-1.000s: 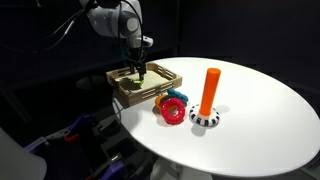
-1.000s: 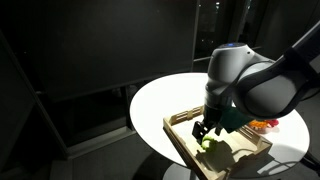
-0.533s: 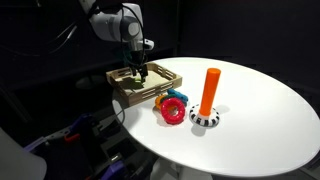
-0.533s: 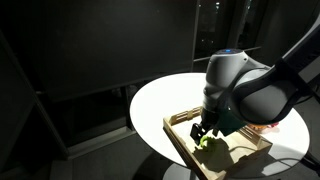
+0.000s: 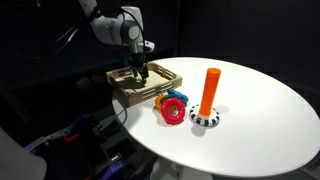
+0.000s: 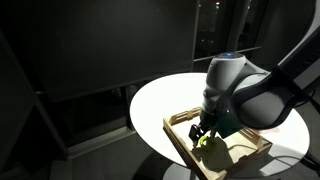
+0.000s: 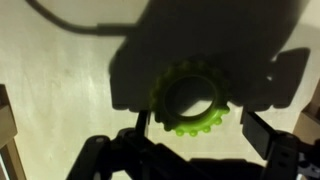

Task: Remove the ring from the box

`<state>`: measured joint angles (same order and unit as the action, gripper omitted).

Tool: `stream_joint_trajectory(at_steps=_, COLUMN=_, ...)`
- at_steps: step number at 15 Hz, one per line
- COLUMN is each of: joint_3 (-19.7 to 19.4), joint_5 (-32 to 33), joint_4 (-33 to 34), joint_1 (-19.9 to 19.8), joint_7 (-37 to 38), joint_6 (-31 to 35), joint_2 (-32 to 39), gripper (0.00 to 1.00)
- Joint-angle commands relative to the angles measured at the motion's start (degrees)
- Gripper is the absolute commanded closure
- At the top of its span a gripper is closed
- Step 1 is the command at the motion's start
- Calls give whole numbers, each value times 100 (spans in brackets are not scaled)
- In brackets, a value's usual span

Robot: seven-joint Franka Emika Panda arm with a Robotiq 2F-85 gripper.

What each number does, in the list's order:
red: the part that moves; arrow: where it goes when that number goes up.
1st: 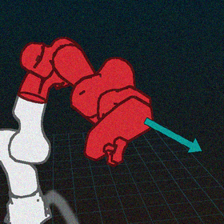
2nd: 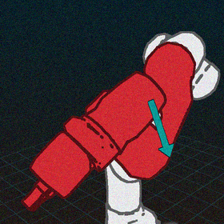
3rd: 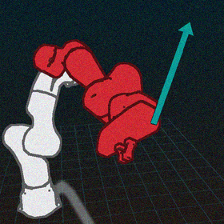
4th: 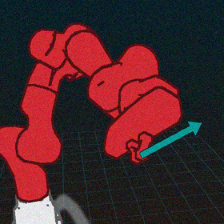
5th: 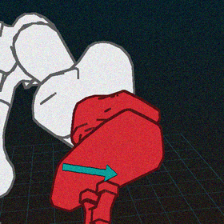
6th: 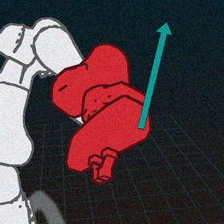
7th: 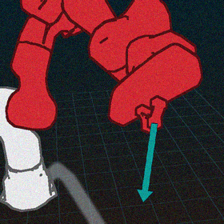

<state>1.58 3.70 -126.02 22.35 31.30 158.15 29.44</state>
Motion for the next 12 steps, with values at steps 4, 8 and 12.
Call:
stream_joint_trajectory(at_steps=4, joint_3=-126, joint_5=-96, joint_4=26, joint_1=66, joint_7=0, joint_6=45, joint_2=-42, gripper=47)
stream_joint_trajectory(at_steps=8, joint_3=-233, joint_5=-76, joint_4=-37, joint_1=27, joint_7=40, joint_6=-91, joint_2=-334, gripper=61)
stream_joint_trajectory(at_steps=12, joint_3=-418, joint_5=-19, joint_4=-82, joint_1=-19, joint_7=110, joint_6=-251, joint_2=-607, gripper=61)
